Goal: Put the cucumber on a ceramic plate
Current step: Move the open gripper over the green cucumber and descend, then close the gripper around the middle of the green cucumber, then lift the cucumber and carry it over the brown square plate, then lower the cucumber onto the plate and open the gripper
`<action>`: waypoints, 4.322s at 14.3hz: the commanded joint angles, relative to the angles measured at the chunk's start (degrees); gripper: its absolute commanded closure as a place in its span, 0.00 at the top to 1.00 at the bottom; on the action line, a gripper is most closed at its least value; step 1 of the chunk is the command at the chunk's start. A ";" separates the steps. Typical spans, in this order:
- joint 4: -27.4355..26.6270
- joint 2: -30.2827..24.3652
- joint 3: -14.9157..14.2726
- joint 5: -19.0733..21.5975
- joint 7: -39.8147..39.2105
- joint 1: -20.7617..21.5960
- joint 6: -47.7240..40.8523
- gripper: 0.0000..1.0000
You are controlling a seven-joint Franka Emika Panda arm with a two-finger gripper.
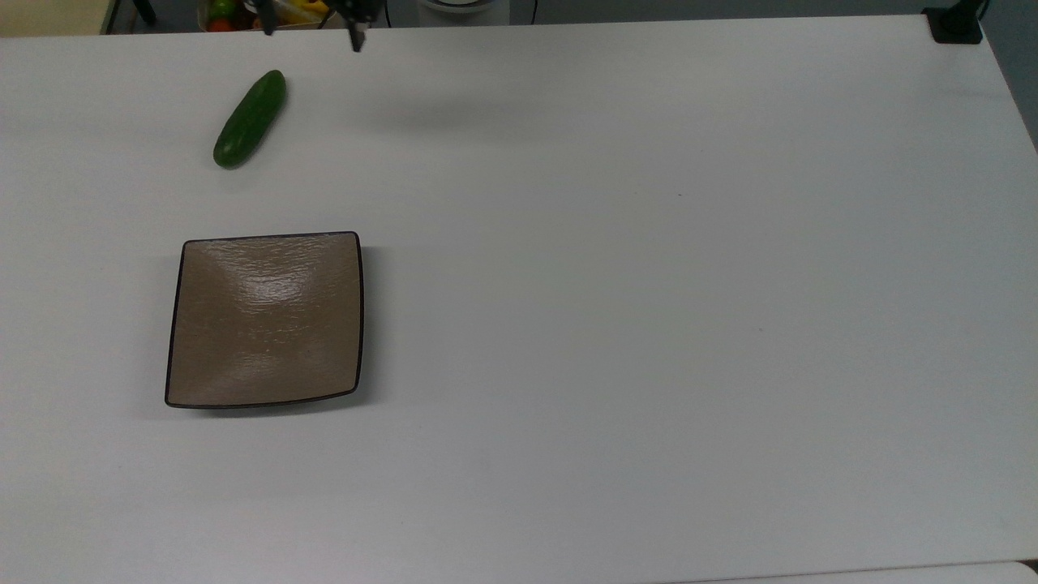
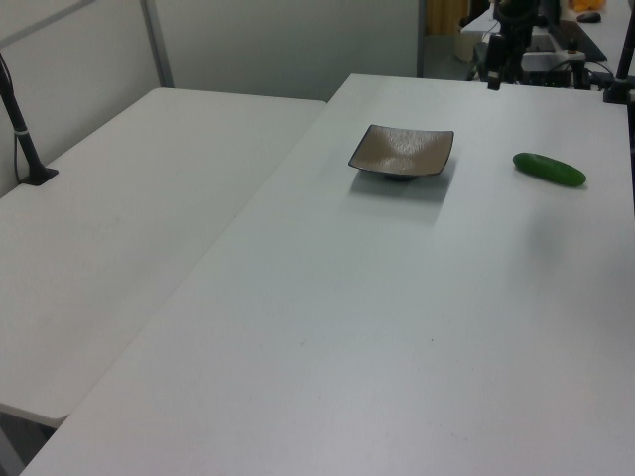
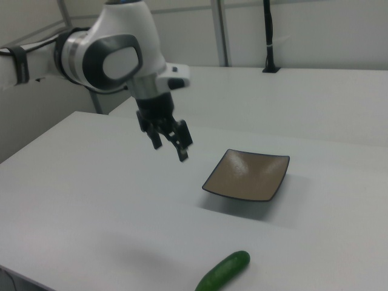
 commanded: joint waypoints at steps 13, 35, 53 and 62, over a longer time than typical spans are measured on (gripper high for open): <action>-11.95 10.25 0.00 -5.47 -14.70 -18.04 11.63 1.00; -7.82 18.09 3.33 -7.85 -3.11 -13.91 12.96 0.20; 22.75 29.39 7.29 -0.47 4.26 -8.02 11.90 0.24; 29.00 41.72 7.99 -14.62 19.31 -4.50 19.45 0.93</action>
